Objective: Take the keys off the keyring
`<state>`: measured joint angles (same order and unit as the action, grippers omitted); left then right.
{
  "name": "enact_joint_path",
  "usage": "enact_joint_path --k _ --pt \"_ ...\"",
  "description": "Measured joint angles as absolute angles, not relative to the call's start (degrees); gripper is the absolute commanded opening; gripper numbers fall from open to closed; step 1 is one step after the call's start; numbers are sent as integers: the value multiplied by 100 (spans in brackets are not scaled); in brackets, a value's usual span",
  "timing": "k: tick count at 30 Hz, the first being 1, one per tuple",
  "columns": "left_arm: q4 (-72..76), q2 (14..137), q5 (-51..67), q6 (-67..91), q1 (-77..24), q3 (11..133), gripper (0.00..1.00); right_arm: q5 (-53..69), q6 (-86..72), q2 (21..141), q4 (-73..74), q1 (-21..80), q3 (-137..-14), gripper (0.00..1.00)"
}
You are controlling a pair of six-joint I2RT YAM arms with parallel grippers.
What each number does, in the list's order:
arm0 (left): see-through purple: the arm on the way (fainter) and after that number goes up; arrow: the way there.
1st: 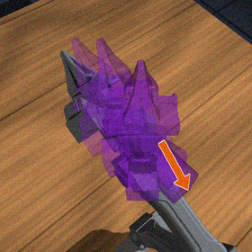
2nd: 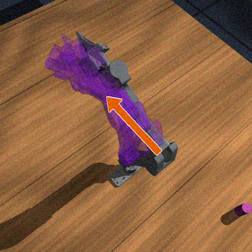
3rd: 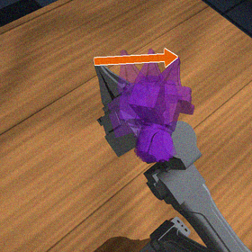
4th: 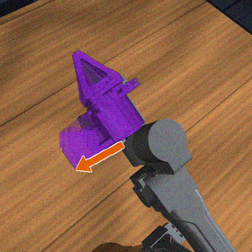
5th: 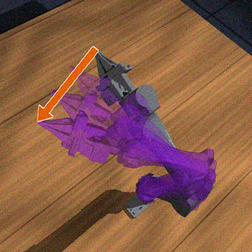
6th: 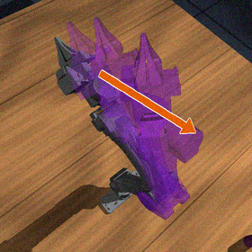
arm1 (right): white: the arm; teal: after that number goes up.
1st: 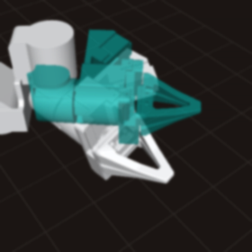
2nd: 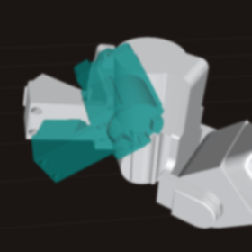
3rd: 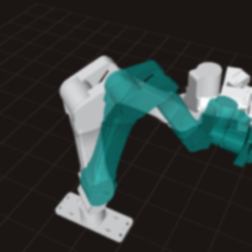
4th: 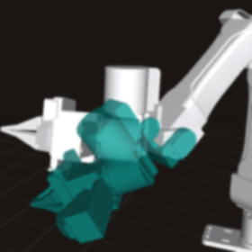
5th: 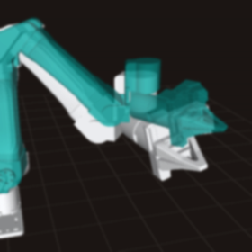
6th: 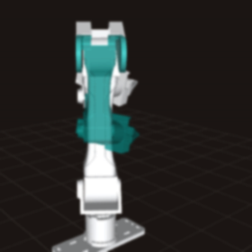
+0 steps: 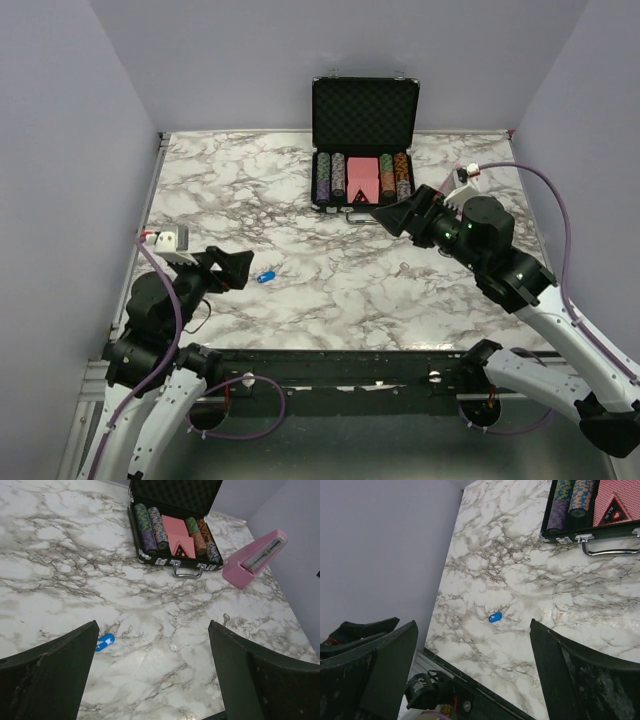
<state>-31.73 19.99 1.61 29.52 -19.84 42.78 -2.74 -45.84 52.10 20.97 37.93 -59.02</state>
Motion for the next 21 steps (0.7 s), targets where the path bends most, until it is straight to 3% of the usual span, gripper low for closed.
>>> enact_joint_path --k 10,21 --pt "-3017 670 -283 2847 -1984 3227 99 -480 -5186 4278 2154 3793 -5251 100" --pt "-3105 510 -484 2759 -1984 3050 99 -1328 -5542 3463 4095 3793 -4963 100"
